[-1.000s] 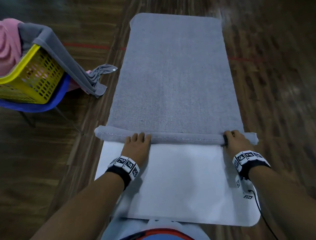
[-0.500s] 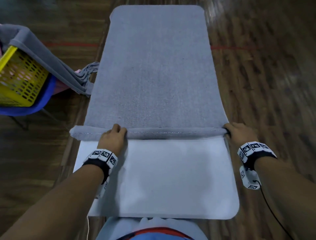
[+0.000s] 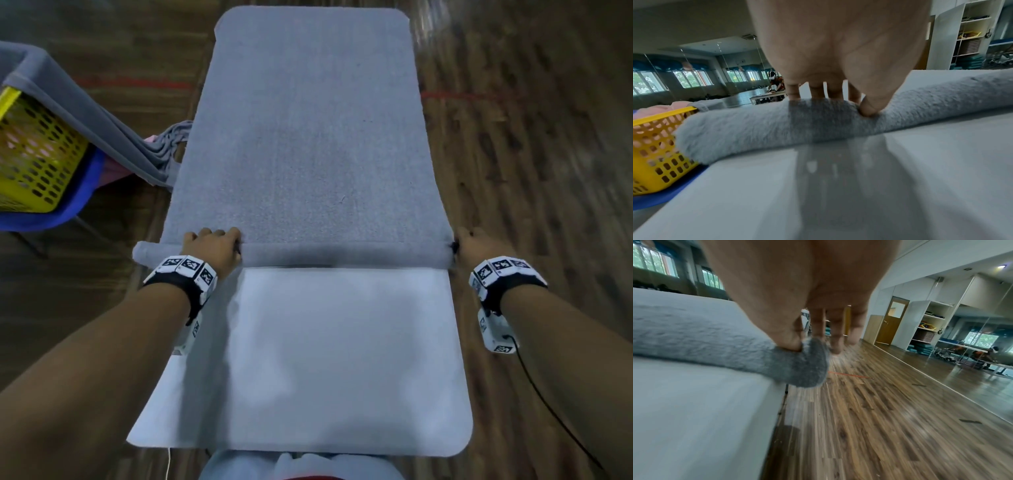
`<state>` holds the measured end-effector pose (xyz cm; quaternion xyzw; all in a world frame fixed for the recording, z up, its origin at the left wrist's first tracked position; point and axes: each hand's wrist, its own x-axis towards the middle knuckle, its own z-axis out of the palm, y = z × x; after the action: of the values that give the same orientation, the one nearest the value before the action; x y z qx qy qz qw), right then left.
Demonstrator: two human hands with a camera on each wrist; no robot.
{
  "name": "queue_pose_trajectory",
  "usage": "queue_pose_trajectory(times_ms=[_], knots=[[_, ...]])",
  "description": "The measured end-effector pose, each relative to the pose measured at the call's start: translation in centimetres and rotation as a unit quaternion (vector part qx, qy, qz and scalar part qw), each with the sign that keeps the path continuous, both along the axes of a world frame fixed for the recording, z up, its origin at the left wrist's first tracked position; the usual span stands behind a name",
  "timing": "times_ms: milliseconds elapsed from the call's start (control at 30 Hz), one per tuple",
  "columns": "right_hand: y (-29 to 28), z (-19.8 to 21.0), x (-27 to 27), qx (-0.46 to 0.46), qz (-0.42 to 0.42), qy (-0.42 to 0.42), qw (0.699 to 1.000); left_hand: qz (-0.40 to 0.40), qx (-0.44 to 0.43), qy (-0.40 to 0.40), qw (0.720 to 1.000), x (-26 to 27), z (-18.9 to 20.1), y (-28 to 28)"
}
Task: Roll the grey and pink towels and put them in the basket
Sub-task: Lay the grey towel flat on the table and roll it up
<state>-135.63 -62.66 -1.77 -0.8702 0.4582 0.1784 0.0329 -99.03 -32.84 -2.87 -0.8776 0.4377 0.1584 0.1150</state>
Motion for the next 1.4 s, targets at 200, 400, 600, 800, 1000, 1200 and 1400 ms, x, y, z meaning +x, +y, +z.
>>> queue_pose_trajectory(times_ms=[200,400,600,800,1000,1200,1400], knots=[[6.6,-1.0,3.7,-0.058,0.099,-0.195,0.974,-0.02,-0.102,-0.017,0.994,1.1,-0.7,3.8],[12.1,-2.7,7.1,-0.036,0.111,-0.147,0.982,-0.051,-0.133,-0.02,0.99,4.8,0.3,9.0],[11.9,-2.3,8.9,-0.021,0.059,-0.108,0.992,-0.085,-0.134,0.025,0.987,8.9,1.6,11.0],[12.3,-1.2,11.0,-0.021,0.011,-0.059,0.998,-0.069,-0.064,0.096,0.991,11.7,1.5,10.6],[13.9,0.1,12.2,0.002,-0.011,0.003,1.0,-0.048,-0.05,0.141,0.988,14.0,0.4,10.7],[15.6,0.0,11.1,-0.069,-0.019,-0.089,0.993,-0.073,-0.136,-0.087,0.984,12.4,-0.3,12.0],[15.5,-1.9,8.9,-0.073,0.0,-0.139,0.988,-0.158,-0.187,-0.005,0.97,5.7,-0.9,11.9]])
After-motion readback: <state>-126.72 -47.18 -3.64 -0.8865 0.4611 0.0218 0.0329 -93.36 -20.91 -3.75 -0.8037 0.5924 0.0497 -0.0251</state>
